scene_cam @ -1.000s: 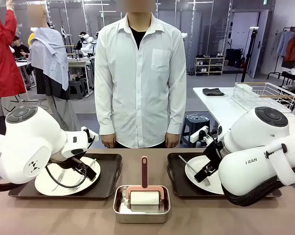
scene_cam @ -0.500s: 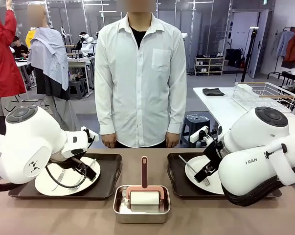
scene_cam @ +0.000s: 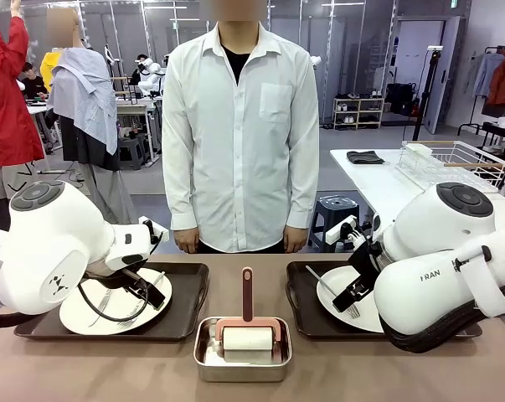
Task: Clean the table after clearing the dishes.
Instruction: When the left (or right) Handle tray is removed, use the left hand (or right hand) to clean the left (or right) side of the table with the Lint Roller.
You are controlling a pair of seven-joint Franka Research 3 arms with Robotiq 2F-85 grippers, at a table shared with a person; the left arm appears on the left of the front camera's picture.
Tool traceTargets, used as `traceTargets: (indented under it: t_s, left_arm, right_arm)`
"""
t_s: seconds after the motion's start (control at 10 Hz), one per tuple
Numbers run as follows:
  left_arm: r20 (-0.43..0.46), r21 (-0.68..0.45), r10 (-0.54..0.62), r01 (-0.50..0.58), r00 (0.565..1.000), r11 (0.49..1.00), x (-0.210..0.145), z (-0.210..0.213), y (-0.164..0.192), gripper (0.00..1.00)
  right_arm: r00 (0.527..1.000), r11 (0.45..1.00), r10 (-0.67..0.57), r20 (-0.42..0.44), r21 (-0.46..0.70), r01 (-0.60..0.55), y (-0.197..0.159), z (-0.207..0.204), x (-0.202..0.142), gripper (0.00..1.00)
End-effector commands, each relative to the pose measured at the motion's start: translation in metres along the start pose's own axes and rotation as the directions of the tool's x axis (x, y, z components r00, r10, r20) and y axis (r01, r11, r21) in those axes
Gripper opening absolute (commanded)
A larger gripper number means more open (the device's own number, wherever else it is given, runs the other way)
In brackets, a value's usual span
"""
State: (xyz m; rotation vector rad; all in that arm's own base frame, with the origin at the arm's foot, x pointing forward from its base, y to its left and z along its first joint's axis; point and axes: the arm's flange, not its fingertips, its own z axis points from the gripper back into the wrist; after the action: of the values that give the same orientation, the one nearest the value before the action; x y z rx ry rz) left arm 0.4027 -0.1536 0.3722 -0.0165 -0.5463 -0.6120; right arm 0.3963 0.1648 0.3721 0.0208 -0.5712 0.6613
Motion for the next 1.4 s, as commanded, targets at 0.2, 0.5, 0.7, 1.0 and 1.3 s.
traceTargets:
  t_s: [0.2, 0.5, 0.7, 1.0, 1.3]
  left_arm:
    - [0.0, 0.0, 0.004, -0.004, 1.0, 1.0, 0.0, 0.0, 0.002, 1.0]
    - [0.0, 0.0, 0.004, -0.004, 1.0, 1.0, 0.0, 0.0, 0.002, 1.0]
    - [0.0, 0.0, 0.0, 0.0, 1.0, 1.0, 0.0, 0.0, 0.0, 1.0]
    - [-0.012, -0.092, 0.032, -0.033, 0.999, 0.995, 0.035, 0.027, 0.034, 1.0]
    - [-0.014, -0.255, 0.082, -0.083, 0.997, 0.963, 0.046, 0.061, 0.07, 1.0]
  right_arm:
    - [1.0, 1.0, -0.001, 0.0, 0.001, 0.001, 0.0, 0.0, 0.0, 1.0]
    - [1.0, 1.0, -0.001, 0.0, 0.001, 0.001, 0.0, 0.0, 0.0, 1.0]
    - [1.0, 1.0, 0.0, 0.0, 0.0, 0.0, 0.0, 0.0, 0.0, 1.0]
    - [0.995, 0.99, -0.07, -0.066, 0.115, 0.077, -0.044, 0.014, 0.028, 1.0]
    - [0.984, 0.956, -0.166, -0.07, 0.232, 0.178, -0.077, 0.033, 0.041, 1.0]
